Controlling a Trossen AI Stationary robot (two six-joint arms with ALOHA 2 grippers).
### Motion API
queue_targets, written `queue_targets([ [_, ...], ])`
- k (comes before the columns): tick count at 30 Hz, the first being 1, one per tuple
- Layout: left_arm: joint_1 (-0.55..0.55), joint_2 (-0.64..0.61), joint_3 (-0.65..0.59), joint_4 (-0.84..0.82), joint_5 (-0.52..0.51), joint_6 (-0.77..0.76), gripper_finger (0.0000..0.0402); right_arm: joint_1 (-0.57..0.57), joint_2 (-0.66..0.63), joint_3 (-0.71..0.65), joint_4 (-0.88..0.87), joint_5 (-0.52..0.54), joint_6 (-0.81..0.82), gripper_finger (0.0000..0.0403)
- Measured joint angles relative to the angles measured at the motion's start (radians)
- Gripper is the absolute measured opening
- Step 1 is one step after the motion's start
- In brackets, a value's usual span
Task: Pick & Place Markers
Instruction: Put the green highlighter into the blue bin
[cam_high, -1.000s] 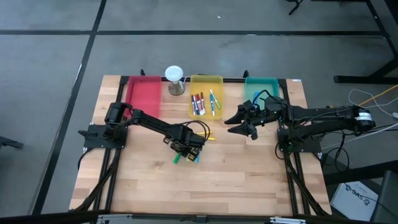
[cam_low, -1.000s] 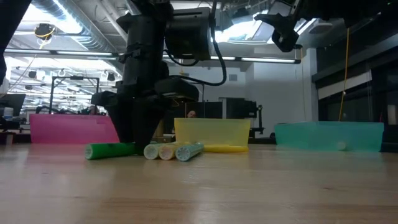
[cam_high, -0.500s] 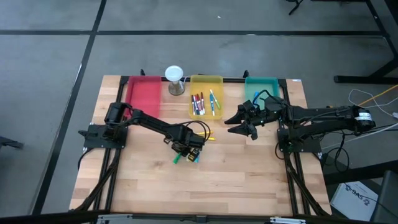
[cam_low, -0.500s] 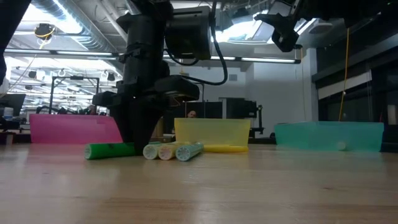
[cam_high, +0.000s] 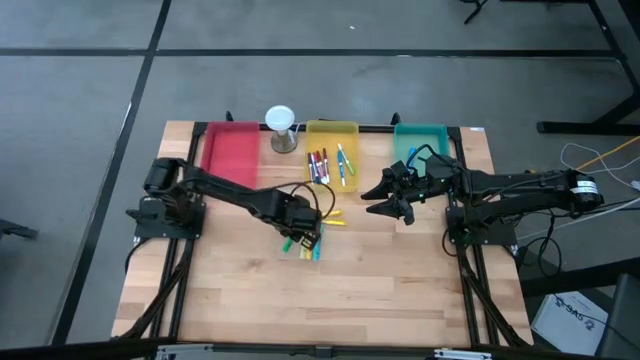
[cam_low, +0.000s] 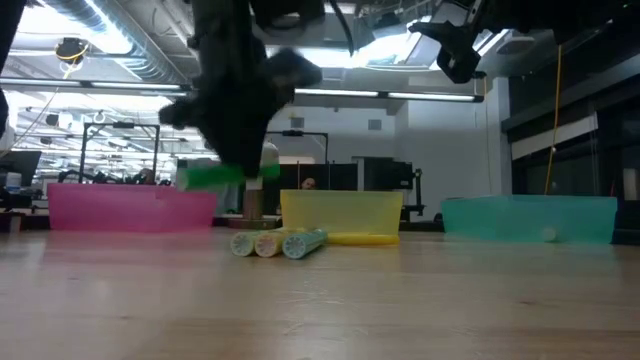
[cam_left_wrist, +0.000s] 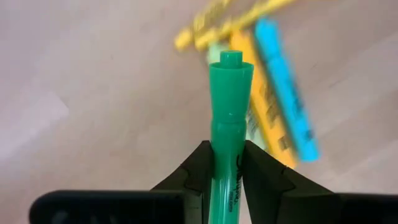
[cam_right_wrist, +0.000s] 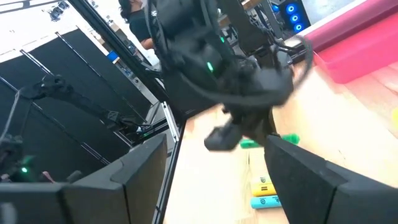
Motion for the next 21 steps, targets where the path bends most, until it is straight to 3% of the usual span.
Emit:
queue_targets([
  [9, 0.007, -0.215, 0.001, 0.105, -0.203, 0.08, 0.0059, 0.0, 0.0, 0.0, 0.0, 0.0, 0.002, 0.0263],
  [21, 0.084, -0.358, 0.003, 0.449, -0.228, 0.389, 0.0059, 0.0, 0.0, 0.0, 0.0, 0.027, 0.007, 0.0263],
])
